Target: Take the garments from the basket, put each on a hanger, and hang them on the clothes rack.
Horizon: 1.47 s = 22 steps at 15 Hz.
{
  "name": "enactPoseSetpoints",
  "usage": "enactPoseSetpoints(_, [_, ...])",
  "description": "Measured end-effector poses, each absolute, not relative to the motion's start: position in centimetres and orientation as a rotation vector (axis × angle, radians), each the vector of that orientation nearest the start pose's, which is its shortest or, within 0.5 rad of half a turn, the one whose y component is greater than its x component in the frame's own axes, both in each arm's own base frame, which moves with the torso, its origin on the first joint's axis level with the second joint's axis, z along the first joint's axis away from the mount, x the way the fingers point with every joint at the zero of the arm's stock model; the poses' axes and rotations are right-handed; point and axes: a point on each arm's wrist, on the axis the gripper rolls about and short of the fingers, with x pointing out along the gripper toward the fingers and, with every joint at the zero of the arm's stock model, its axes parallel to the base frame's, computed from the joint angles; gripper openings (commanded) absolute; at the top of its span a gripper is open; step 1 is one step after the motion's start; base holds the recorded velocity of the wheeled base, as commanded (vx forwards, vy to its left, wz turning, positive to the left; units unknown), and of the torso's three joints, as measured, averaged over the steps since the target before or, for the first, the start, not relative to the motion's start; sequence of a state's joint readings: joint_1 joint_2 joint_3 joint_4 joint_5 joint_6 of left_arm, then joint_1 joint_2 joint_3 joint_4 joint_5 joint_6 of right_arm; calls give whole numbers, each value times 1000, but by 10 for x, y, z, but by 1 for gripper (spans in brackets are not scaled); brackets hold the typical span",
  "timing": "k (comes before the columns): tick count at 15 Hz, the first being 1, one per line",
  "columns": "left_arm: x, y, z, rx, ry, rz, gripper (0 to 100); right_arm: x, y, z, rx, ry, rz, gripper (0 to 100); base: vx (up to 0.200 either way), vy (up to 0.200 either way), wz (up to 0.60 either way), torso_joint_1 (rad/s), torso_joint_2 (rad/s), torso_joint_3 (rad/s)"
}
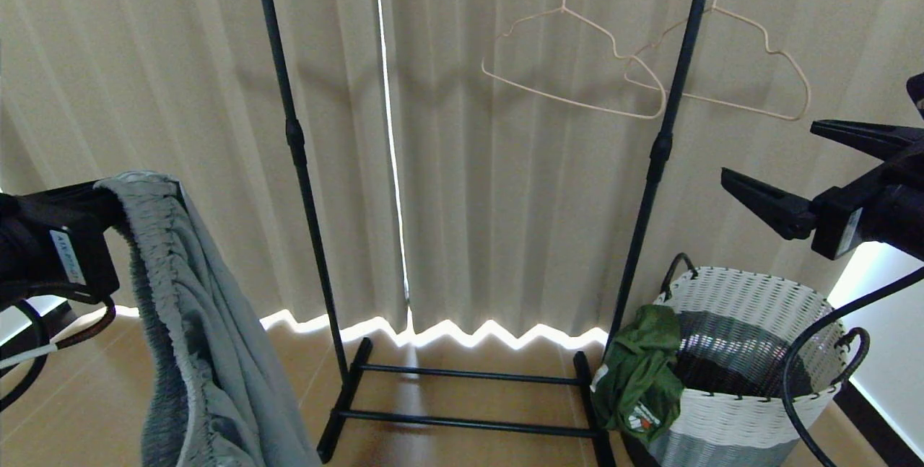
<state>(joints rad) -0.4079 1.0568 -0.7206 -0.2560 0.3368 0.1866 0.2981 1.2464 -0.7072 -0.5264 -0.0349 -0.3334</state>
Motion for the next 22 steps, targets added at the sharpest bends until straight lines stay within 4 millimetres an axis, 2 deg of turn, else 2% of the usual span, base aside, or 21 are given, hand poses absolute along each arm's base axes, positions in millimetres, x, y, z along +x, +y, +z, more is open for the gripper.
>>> enactPoseSetpoints(6, [132,-49,268,210,59,-77,0,187,42,228,-379,13,197,100,0,0,0,0,0,0])
enactPoseSetpoints(17, [133,-46,272,205,48,-54,0,174,35,203,-390,92,184,100,0,0,0,0,0,0])
enactPoseSetpoints(22, [134,-46,271,209,54,-55,0,174,31,204,-387,90,163,100,0,0,0,0,0,0])
